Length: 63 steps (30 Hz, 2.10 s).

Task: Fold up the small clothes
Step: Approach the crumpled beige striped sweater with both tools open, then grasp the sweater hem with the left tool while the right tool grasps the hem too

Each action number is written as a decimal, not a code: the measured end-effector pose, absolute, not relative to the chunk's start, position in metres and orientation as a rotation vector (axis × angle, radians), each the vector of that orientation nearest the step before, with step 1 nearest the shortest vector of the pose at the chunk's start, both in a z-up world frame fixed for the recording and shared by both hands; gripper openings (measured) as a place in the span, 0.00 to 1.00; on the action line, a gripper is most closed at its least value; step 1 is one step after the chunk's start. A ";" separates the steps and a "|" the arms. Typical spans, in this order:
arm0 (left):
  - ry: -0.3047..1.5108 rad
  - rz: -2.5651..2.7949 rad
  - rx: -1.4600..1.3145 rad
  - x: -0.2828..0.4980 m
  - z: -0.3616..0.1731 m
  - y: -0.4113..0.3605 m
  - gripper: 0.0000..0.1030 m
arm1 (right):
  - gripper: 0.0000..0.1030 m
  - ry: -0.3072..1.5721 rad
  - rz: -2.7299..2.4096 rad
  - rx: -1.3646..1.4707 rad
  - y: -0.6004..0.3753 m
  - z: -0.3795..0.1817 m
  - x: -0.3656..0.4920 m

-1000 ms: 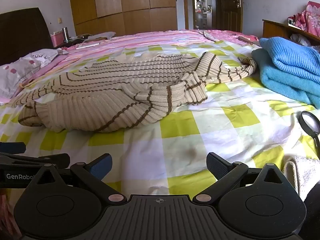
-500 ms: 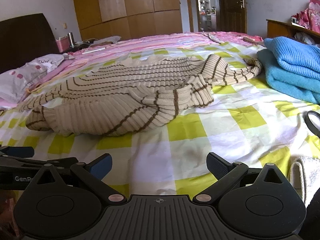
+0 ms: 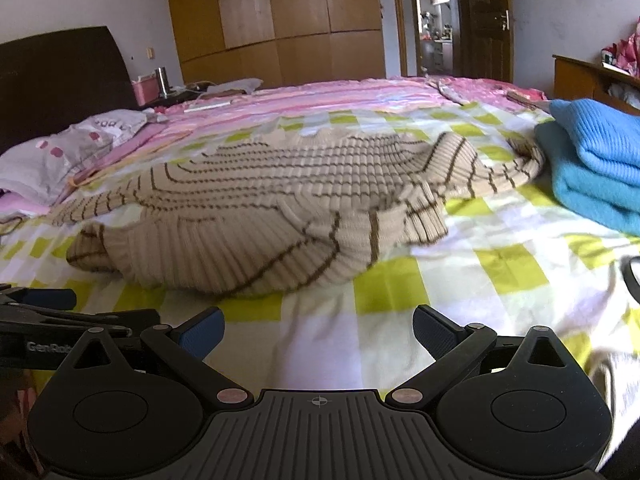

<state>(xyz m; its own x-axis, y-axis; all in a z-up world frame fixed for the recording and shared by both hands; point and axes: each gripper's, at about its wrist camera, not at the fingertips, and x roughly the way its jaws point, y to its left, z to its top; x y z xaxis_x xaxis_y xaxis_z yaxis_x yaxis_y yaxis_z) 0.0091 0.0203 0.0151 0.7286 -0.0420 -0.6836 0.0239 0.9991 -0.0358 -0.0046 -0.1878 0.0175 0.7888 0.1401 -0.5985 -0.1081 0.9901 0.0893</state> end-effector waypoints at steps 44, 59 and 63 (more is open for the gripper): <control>0.876 -0.288 0.117 0.119 0.016 0.097 0.10 | 0.10 0.846 0.466 -0.115 -0.176 0.030 0.124; 0.882 -0.370 0.036 0.026 0.040 0.107 0.07 | 0.06 0.917 0.550 -0.140 -0.206 0.054 0.020; 0.834 -0.330 0.046 0.020 0.044 0.109 0.09 | 0.06 0.961 0.540 -0.162 -0.208 0.047 0.006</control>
